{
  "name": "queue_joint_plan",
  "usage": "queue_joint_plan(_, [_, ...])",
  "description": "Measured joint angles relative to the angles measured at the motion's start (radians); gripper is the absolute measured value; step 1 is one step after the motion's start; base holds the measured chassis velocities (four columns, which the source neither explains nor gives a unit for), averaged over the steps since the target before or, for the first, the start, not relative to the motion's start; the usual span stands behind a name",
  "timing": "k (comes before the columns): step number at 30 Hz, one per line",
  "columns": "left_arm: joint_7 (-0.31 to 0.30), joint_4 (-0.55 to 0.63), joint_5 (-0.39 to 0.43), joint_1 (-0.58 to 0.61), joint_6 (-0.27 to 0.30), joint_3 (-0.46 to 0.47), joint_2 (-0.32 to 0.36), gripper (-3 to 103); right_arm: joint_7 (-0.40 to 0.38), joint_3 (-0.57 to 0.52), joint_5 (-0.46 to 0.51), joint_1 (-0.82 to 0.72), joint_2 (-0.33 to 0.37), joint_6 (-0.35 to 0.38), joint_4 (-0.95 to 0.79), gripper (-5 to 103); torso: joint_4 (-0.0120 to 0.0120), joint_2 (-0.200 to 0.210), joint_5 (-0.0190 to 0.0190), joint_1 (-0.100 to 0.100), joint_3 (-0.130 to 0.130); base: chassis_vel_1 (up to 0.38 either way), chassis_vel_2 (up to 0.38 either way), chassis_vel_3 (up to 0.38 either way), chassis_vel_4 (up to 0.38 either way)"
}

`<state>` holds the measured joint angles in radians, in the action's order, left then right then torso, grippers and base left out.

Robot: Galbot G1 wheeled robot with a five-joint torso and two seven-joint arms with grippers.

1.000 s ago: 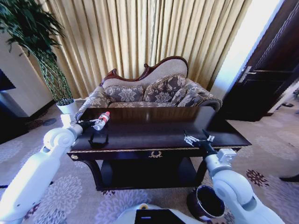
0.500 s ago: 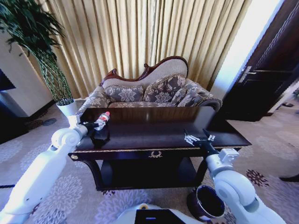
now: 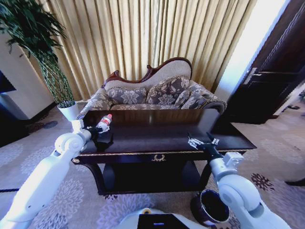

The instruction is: Move to the front of the table and place the trash on the table into the trash bin.

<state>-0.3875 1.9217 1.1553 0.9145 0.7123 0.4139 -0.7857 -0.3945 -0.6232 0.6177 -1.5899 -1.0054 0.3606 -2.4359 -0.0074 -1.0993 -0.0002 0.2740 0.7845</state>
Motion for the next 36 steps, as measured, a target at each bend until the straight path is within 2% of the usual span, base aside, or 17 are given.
queue_joint_plan(5, [-0.019,0.003,0.037,0.0,0.0,0.003,-0.007,101,0.0,0.0,0.0,-0.001,-0.001,0.0,0.0,100,0.0,0.0,0.0,0.0,0.0,0.0,0.0,0.0,0.0])
queue_joint_plan(6, [-0.021,0.004,0.039,0.001,0.0,0.003,-0.01,97,0.0,0.0,0.001,-0.002,-0.001,0.0,0.0,100,0.0,0.0,0.0,0.0,0.0,0.0,0.0,0.0,0.0])
queue_joint_plan(7, [-0.023,0.004,0.04,0.001,0.0,0.003,-0.012,97,0.0,0.0,0.001,-0.002,-0.001,0.0,0.0,100,0.0,0.0,0.0,0.0,0.0,0.0,0.0,0.0,0.0])
queue_joint_plan(9, [-0.03,0.003,0.042,0.002,0.0,0.004,-0.017,87,0.0,-0.001,0.001,-0.005,-0.002,0.0,0.0,100,-0.0001,0.0,0.0,0.0,0.0,0.0,0.0,0.0,0.0])
queue_joint_plan(10, [-0.03,0.003,0.042,0.002,0.0,0.004,-0.017,87,0.0,-0.001,0.001,-0.005,-0.002,0.0,0.0,100,-0.0001,0.0,0.0,0.0,0.0,0.0,0.0,0.0,0.0])
queue_joint_plan(13, [-0.033,-0.002,0.045,0.004,0.0,0.005,-0.018,70,0.0,-0.004,0.001,-0.006,0.0,-0.001,-0.002,100,0.0,0.0,0.0,0.0,0.0,0.0,0.0,0.0,0.0])
queue_joint_plan(16, [-0.033,-0.006,0.045,0.004,0.0,0.005,-0.019,66,0.0,-0.005,0.0,-0.005,0.001,-0.002,-0.002,100,0.0,0.0,0.0,0.0,0.0,0.0,0.0,0.0,0.0])
queue_joint_plan(17, [-0.033,-0.007,0.045,0.005,-0.001,0.007,-0.019,57,0.0,-0.005,0.0,-0.005,0.002,-0.002,-0.001,100,0.0,0.0,0.0001,0.0,0.0,0.0,0.0,0.0,0.0])
queue_joint_plan(19, [-0.033,-0.007,0.045,0.007,-0.001,0.009,-0.019,57,0.0,-0.006,0.0,-0.005,0.003,-0.002,-0.001,100,-0.0001,0.0,0.0001,0.0,0.0,0.0,0.0,0.0,0.0])
queue_joint_plan(23, [-0.031,-0.007,0.044,0.018,-0.003,0.022,-0.018,43,0.0,-0.007,0.0,-0.002,0.005,-0.003,0.0,100,-0.0001,0.0,0.0001,0.0,0.0,0.0,0.0,0.0,0.0])
queue_joint_plan(25, [-0.03,-0.007,0.042,0.021,-0.003,0.025,-0.018,43,0.0,-0.007,0.0,-0.002,0.005,-0.003,0.0,100,-0.0001,0.0,0.0001,0.0,0.0,0.0,0.0,0.0,0.0])
queue_joint_plan(29, [-0.003,-0.005,-0.024,0.03,-0.006,0.035,-0.018,42,-0.001,-0.008,0.01,-0.001,0.005,-0.004,-0.005,100,-0.0001,0.0,0.0,0.0,0.0,0.0,0.0,0.0,0.0])
queue_joint_plan(32, [0.065,-0.004,-0.209,0.052,-0.082,0.034,-0.013,42,-0.051,-0.005,0.1,0.011,0.023,-0.016,-0.037,100,0.0001,0.0,-0.0002,0.0,0.0,0.0,0.0,0.0,0.0])
queue_joint_plan(33, [0.065,-0.004,-0.209,0.052,-0.082,0.034,-0.013,42,-0.051,-0.005,0.1,0.011,0.023,-0.016,-0.037,100,0.0001,0.0,-0.0002,0.0,0.0,0.0,0.0,0.0,0.0])
queue_joint_plan(35, [0.089,0.005,-0.283,0.064,-0.126,0.032,-0.008,42,-0.069,-0.005,0.14,0.014,0.037,-0.02,-0.053,100,0.0002,0.0,-0.0004,0.0,0.0,0.0,0.0,0.0,0.0])
queue_joint_plan(36, [0.115,0.019,-0.355,0.078,-0.178,0.032,-0.001,42,-0.074,-0.01,0.18,0.015,0.056,-0.022,-0.062,100,-0.0002,0.0,-0.0001,0.0,0.0,0.0,0.0,0.0,0.0])
